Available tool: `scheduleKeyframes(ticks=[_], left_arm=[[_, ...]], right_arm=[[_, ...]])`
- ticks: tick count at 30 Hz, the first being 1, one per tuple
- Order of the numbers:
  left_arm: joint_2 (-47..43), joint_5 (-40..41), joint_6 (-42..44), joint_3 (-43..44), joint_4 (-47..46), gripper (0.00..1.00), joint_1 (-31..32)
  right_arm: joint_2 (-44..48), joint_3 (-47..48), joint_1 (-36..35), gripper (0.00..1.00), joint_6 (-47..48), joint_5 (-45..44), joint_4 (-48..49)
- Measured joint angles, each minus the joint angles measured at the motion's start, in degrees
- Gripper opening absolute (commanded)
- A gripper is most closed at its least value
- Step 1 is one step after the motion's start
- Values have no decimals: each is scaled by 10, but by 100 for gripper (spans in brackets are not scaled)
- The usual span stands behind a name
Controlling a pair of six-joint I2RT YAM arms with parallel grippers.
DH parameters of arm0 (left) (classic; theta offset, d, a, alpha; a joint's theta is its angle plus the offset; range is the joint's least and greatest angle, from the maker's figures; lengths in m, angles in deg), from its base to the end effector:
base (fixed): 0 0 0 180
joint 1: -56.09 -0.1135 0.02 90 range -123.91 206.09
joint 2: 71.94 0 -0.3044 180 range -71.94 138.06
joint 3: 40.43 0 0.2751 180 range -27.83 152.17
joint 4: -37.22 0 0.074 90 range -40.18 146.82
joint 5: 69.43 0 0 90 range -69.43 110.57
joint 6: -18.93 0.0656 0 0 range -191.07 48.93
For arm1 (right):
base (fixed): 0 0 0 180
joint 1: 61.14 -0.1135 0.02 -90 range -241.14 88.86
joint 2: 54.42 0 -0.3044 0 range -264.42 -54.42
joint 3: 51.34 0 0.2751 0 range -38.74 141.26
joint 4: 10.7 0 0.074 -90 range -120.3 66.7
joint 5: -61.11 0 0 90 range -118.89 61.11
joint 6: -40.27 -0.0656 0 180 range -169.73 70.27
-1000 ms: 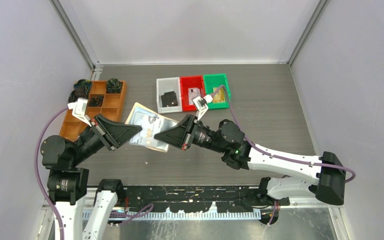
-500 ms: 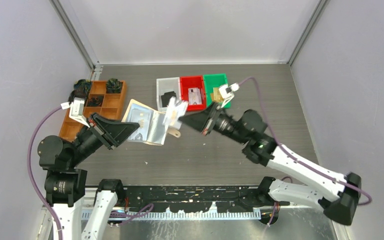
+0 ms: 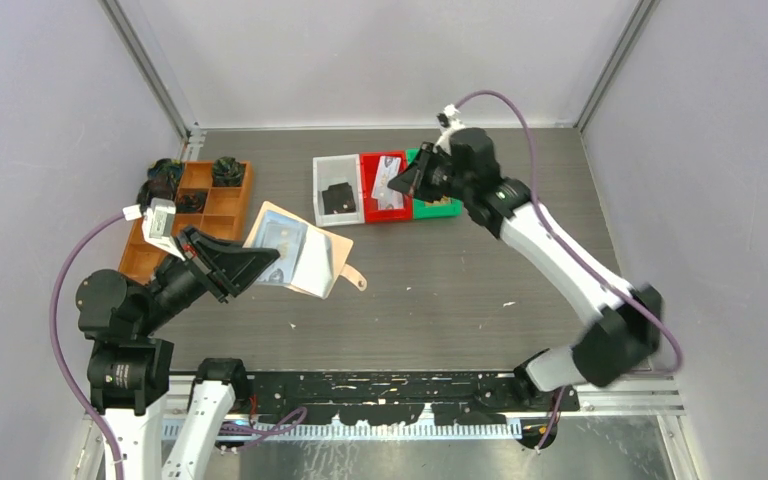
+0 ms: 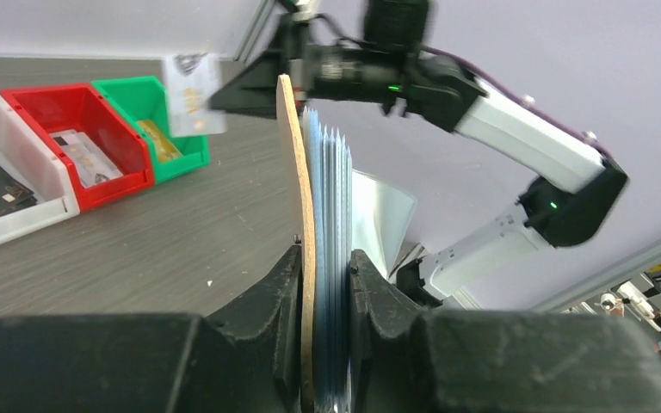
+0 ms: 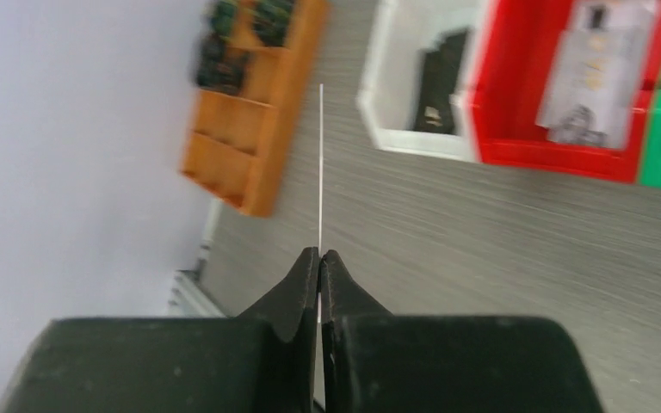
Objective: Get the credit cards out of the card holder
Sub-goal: Place the credit card in the storage box.
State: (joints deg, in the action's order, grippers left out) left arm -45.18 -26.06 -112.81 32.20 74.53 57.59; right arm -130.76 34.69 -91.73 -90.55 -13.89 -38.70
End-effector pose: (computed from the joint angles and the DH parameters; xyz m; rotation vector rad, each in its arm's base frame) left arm 0.0562 -0.0492 0.4657 0.1788 1.5745 -1.1742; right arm 0.2924 0.1926 0.4124 -0.0113 2.0331 1.0697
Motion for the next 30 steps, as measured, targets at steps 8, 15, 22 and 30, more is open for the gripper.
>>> scheduleKeyframes(ticks=[8, 15, 22, 30], left_arm=[[-11, -2, 4, 0, 2, 6, 0], [-14, -9, 0, -2, 0, 6, 0], [-14, -10, -3, -5, -1, 5, 0], [-14, -16, -14, -5, -7, 5, 0]], right_arm=[[-303, 171, 51, 1, 76, 2, -110], [-470, 372, 52, 1, 132, -13, -179], [-551, 437, 52, 8, 161, -37, -221], [-567, 438, 52, 69, 166, -60, -244]])
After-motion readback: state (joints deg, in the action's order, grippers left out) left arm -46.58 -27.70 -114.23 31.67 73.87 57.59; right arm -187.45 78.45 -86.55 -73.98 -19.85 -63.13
